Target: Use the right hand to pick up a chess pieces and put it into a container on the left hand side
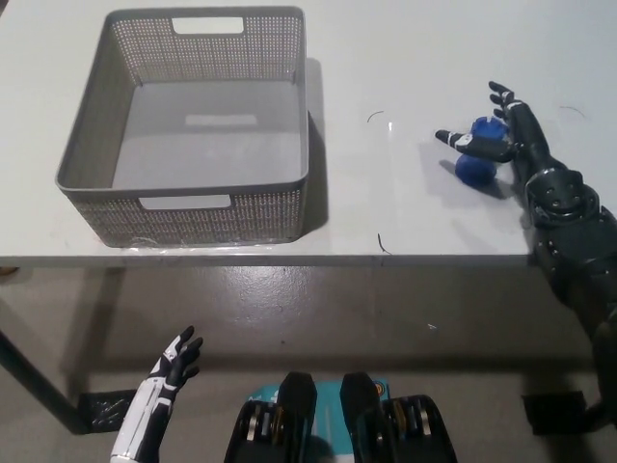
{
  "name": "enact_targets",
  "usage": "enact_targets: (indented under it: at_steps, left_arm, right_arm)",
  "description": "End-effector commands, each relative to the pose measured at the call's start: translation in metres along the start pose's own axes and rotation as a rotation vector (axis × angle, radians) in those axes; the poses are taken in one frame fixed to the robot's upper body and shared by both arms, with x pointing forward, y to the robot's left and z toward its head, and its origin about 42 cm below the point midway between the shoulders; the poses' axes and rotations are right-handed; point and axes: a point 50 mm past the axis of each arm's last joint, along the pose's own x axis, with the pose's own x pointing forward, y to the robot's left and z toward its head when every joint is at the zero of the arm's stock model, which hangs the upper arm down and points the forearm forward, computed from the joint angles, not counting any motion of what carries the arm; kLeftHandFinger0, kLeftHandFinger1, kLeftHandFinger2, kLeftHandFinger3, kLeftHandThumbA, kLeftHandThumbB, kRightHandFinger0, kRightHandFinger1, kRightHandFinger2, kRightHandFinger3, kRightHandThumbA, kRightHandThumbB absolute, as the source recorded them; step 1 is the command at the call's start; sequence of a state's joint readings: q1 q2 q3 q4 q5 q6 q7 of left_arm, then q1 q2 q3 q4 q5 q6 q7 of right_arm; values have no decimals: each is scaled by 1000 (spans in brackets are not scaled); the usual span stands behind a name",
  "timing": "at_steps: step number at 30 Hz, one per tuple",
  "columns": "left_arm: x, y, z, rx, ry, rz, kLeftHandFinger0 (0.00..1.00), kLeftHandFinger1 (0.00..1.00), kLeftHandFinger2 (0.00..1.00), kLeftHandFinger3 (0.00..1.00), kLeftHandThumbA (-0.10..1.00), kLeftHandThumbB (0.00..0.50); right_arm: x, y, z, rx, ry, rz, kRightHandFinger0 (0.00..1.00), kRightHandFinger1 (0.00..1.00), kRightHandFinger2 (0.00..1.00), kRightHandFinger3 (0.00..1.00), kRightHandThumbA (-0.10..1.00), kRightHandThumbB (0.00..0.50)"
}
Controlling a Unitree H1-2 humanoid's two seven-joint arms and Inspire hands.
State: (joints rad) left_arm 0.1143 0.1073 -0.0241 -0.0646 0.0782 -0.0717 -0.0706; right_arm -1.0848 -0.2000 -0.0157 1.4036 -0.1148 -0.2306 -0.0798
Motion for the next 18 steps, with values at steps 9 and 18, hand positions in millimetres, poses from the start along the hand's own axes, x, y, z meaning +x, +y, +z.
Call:
enact_targets:
  at_steps: [9,18]
  left_arm:
    - [-2,5,10,-1,-67,19,1000,1000,1000,1000,1000,107]
    - [-1,9,10,-11,-80,35,1000,1000,1000,1000,1000,124]
  right_arm:
    - [1,16,7,-41,-21,28,1000,1000,1000,1000,937,420]
    - [-1,22,2,-34,9,34,1000,1000,1000,1000,897,417]
